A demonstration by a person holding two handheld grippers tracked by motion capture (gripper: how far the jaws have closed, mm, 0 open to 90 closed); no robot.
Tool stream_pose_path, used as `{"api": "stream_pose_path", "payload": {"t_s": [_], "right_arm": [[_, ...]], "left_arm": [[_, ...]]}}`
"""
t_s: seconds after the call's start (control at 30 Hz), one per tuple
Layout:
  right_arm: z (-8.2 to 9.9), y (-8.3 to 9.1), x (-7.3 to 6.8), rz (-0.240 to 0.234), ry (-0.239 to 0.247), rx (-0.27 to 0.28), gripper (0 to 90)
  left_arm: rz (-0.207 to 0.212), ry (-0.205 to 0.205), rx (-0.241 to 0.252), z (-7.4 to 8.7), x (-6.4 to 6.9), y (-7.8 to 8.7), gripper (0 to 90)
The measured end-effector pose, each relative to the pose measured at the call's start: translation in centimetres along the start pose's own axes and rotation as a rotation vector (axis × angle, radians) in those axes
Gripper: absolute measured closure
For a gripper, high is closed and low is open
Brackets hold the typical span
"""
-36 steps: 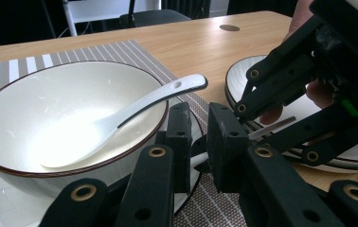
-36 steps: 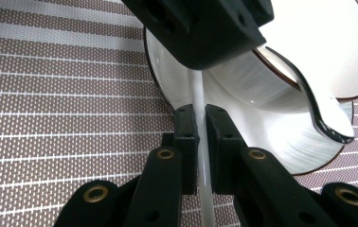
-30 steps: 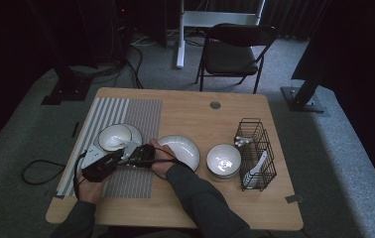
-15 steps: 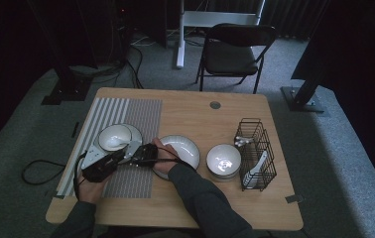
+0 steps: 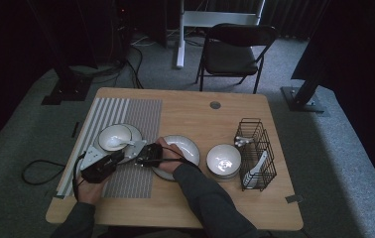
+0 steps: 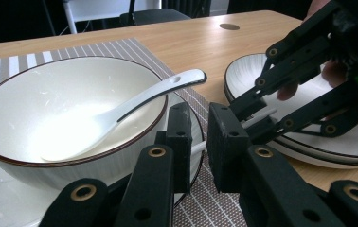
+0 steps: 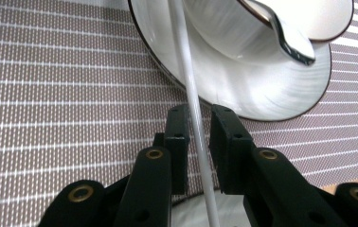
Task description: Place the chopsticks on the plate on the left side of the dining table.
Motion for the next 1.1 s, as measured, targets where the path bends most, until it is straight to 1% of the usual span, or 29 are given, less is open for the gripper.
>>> {"api": "stream_pose_path", "payload": {"t_s": [0.13,0.23,0.53,0.7,0.87,0.93,1.1], "right_arm": [[0.3,0.2,0.1,0.004,0.008,-0.001,80.7],[0.4,0.2,0.2,0.007,0.007,-0.002,80.9],[-0.1,-0.4,0.1,0.007,0.016,0.002,80.8],[-0.5,-0.9,0.1,0.006,0.013,-0.002,80.7],[-0.6,-1.0,0.2,0.007,0.007,-0.005,79.3],[-0.4,-1.0,0.3,0.01,0.004,-0.01,77.3],[0.2,-0.3,0.4,0.009,-0.007,-0.01,74.9]], "left_arm": [[-0.001,0.0,-0.002,0.0,0.0,-0.1,80.2],[0.001,0.001,-0.002,0.1,0.1,-0.1,80.2],[0.003,0.001,0.0,0.1,0.1,-0.2,80.1],[0.003,0.001,-0.001,0.1,0.1,-0.1,79.9],[0.0,0.002,0.002,0.1,0.0,0.0,79.8],[0.0,0.003,0.002,0.2,0.0,0.1,79.8],[-0.001,0.003,0.003,0.2,0.0,0.1,79.8]]}}
Point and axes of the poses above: each handheld gripper's, and its own axes: y roughly backward along the jaws, z roughly out of its underside, x roughly to its right, the point moved 8 cm from there along -y, roughly forward along the jaws, and after that the axes turned 12 degrees about z, right-handed, at the moved point
